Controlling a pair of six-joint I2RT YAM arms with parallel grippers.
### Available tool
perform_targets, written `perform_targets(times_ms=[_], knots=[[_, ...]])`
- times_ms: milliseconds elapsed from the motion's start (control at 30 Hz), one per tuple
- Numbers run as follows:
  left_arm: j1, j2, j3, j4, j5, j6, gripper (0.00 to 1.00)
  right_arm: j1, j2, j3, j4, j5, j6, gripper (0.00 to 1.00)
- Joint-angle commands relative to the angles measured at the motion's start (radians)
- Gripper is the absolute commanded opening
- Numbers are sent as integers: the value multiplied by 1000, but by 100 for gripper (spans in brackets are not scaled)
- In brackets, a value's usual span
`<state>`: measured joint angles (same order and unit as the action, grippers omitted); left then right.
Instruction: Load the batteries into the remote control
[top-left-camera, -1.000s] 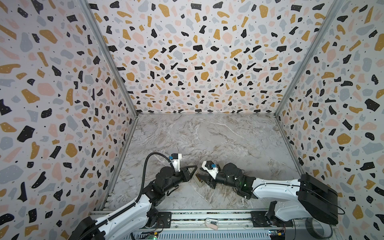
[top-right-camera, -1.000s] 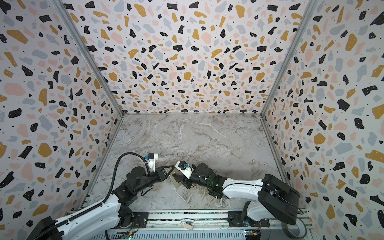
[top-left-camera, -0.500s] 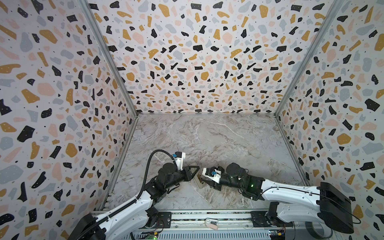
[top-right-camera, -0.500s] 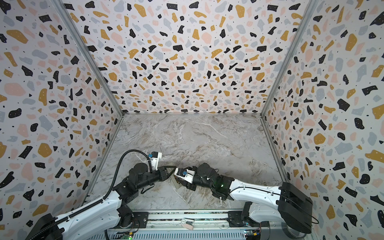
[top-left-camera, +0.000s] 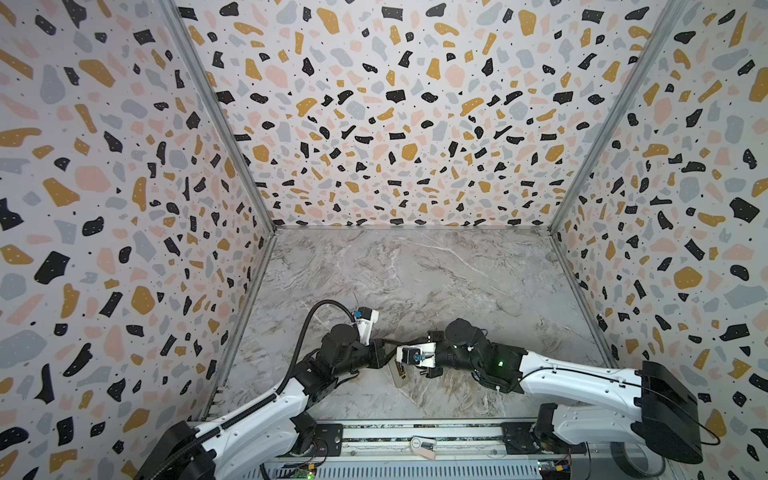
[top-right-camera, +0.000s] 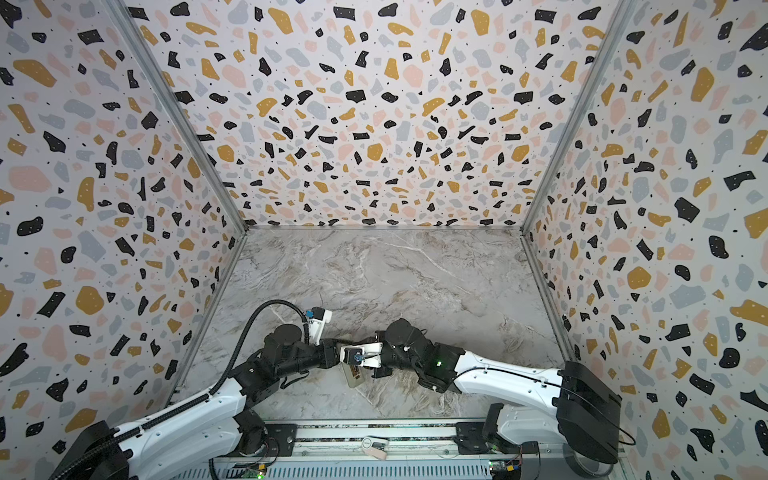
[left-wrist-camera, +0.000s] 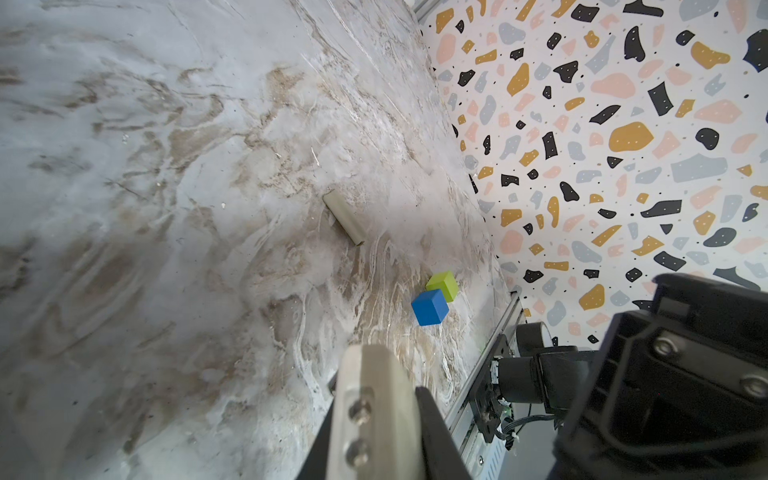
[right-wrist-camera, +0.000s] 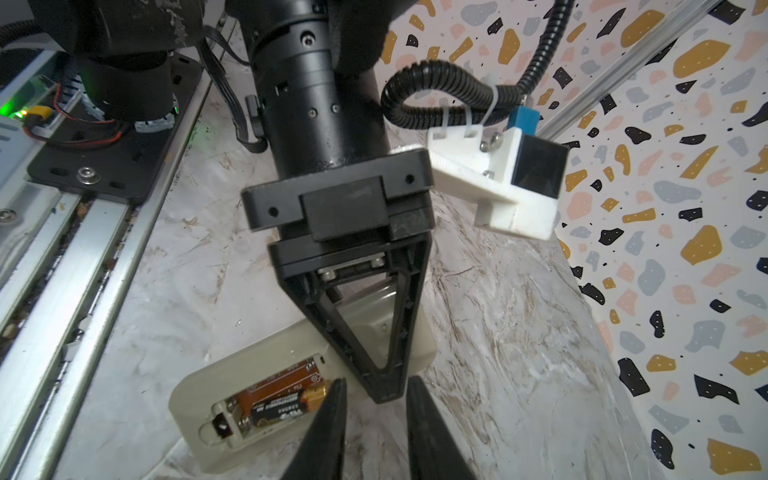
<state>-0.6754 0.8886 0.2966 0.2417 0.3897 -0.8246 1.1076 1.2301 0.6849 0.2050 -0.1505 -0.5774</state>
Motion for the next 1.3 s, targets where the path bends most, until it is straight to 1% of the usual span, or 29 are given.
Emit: perform_targets(times_ms=[0,100,167,567,1267], knots=[[2,-4,52,16,37,29,0,5,6,29,-31,-18,-33,25],[2,-3,56,16,42,37,0,5,15,30,-38,-19,-37,23],[2,-1,59,-13,44,43,0,5,21,29,-46,-20,-40,23],[2,4,61,-33,46,58,0,6,31,22,-58,-52,-41,21],[2,-5,67,-47,39,65,0,11,76,31,-78,-45,-43,15]])
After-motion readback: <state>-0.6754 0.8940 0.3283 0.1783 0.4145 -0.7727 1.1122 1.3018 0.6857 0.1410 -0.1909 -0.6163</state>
